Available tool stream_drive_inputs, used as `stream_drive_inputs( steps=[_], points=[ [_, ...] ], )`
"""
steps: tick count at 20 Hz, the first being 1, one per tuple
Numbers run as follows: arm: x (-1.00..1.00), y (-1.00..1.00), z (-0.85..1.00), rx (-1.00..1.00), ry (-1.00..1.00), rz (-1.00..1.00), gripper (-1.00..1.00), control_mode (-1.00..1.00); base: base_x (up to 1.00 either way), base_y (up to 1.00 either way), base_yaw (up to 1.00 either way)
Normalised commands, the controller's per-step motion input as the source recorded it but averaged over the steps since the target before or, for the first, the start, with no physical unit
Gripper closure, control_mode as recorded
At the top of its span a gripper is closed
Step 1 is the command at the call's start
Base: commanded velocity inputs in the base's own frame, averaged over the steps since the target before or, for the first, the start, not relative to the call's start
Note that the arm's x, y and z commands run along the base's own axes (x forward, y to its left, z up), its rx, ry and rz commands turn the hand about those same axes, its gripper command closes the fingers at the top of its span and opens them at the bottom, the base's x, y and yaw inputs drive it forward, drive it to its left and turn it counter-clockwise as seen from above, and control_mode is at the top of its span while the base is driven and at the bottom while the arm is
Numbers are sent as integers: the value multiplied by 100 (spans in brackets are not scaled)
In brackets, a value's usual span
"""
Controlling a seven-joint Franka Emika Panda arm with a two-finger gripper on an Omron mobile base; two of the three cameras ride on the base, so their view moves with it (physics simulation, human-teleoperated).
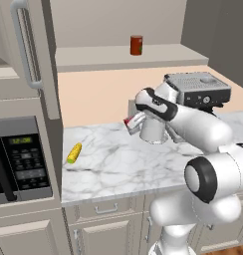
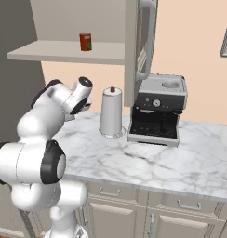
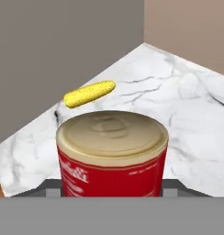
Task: Restock the canned food cabinet by taking the new fresh canned food from the counter and placing it in the cabinet. Then, take the old canned food from the cabinet and place it on the counter.
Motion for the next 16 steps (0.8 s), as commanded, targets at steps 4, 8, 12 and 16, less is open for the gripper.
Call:
stream_drive_inputs(
  steps=[4, 8, 12, 16],
  points=[
    [-5, 43, -90, 28, -3, 33, 100, -100, 0, 0, 0],
    [18, 56, -63, 0, -10, 19, 100, -100, 0, 0, 0],
    [7, 16, -78, 6, -5, 16, 100, -100, 0, 0, 0],
    [0, 0, -77, 19, -10, 10, 100, -100, 0, 0, 0]
  ],
)
